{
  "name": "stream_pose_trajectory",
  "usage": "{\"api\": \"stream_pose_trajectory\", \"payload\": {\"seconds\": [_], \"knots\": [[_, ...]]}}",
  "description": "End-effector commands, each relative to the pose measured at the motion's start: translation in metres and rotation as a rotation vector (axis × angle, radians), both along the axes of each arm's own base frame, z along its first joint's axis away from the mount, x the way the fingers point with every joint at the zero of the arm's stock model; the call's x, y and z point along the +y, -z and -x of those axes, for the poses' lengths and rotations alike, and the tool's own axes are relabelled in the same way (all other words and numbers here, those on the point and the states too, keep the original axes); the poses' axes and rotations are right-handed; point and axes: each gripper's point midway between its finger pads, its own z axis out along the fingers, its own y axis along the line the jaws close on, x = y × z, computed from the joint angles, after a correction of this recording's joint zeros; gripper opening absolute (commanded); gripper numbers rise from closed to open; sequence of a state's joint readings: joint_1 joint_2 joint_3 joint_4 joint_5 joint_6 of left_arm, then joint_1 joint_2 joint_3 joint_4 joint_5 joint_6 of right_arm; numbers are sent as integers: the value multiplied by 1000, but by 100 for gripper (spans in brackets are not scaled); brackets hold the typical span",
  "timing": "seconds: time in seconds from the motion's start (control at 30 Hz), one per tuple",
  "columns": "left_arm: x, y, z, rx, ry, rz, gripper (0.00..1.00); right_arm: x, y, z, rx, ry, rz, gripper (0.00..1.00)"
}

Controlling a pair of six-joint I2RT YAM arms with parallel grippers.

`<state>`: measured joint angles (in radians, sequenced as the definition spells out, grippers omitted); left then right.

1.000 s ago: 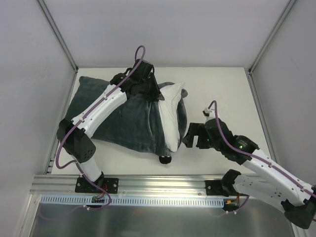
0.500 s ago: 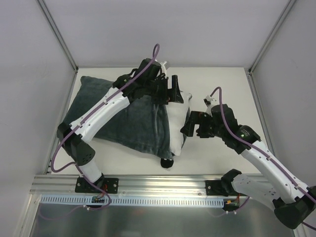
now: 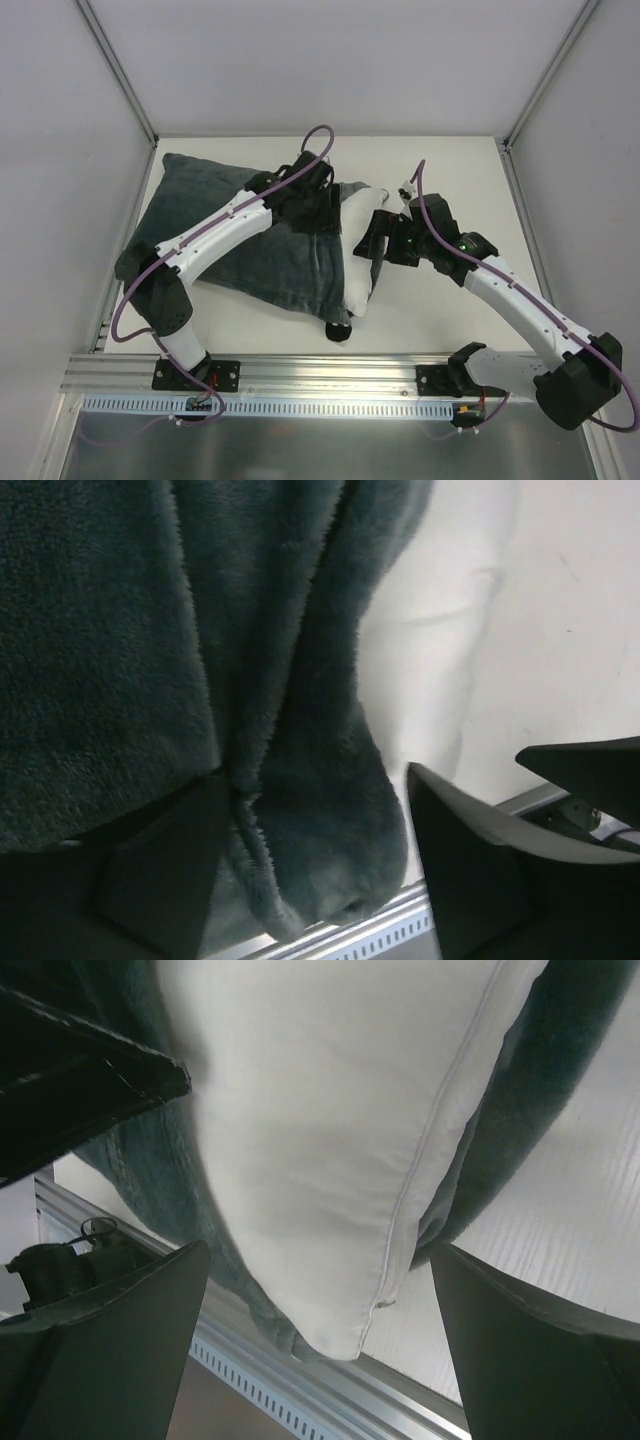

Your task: Remove the pillowcase from the pillow

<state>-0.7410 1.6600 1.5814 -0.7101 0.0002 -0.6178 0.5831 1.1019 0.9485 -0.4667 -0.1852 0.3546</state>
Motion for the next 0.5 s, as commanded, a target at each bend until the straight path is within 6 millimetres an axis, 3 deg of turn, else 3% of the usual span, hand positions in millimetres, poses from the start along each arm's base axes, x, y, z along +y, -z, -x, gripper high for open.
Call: {"api": "stream_pose_trajectory", "payload": {"seconds": [0.0, 0.03, 0.07, 0.1, 0.13, 0.17, 0.2, 0.23, 0.27, 0.3, 0.37, 0.4, 0.47], "knots": [[9, 32, 4, 46, -18, -104, 62, 15, -14, -25, -28, 36, -86, 96], [11, 37, 6, 57, -18, -111, 39, 20, -12, -27, -13, 27, -106, 96], [11, 36, 7, 61, -19, -107, 28, 27, 5, -27, 36, 14, -110, 96], [11, 36, 8, 66, -18, -102, 20, 39, 2, -35, 9, 0, -162, 96], [14, 33, 11, 61, -20, -96, 11, 51, 7, -30, 48, -19, -190, 98], [16, 30, 11, 54, -24, -92, 0, 61, 19, -32, 85, -37, -181, 88], [18, 28, 12, 51, -28, -89, 0, 70, 19, -33, 95, -55, -184, 79], [23, 21, 14, 37, -35, -77, 0, 79, 18, -30, 98, -81, -181, 44], [28, 18, 14, 27, -37, -77, 0, 84, 9, -35, 84, -88, -189, 20], [32, 15, 14, 18, -45, -76, 0, 84, 3, -36, 77, -83, -190, 3], [50, 7, 12, -1, -78, -67, 0, 73, -15, -45, 15, -45, -184, 1], [58, 6, 11, -4, -91, -67, 0, 63, -38, -44, -38, -28, -203, 1], [86, 2, 7, -22, -145, -75, 0, 33, -58, -56, -96, 55, -189, 1]]}}
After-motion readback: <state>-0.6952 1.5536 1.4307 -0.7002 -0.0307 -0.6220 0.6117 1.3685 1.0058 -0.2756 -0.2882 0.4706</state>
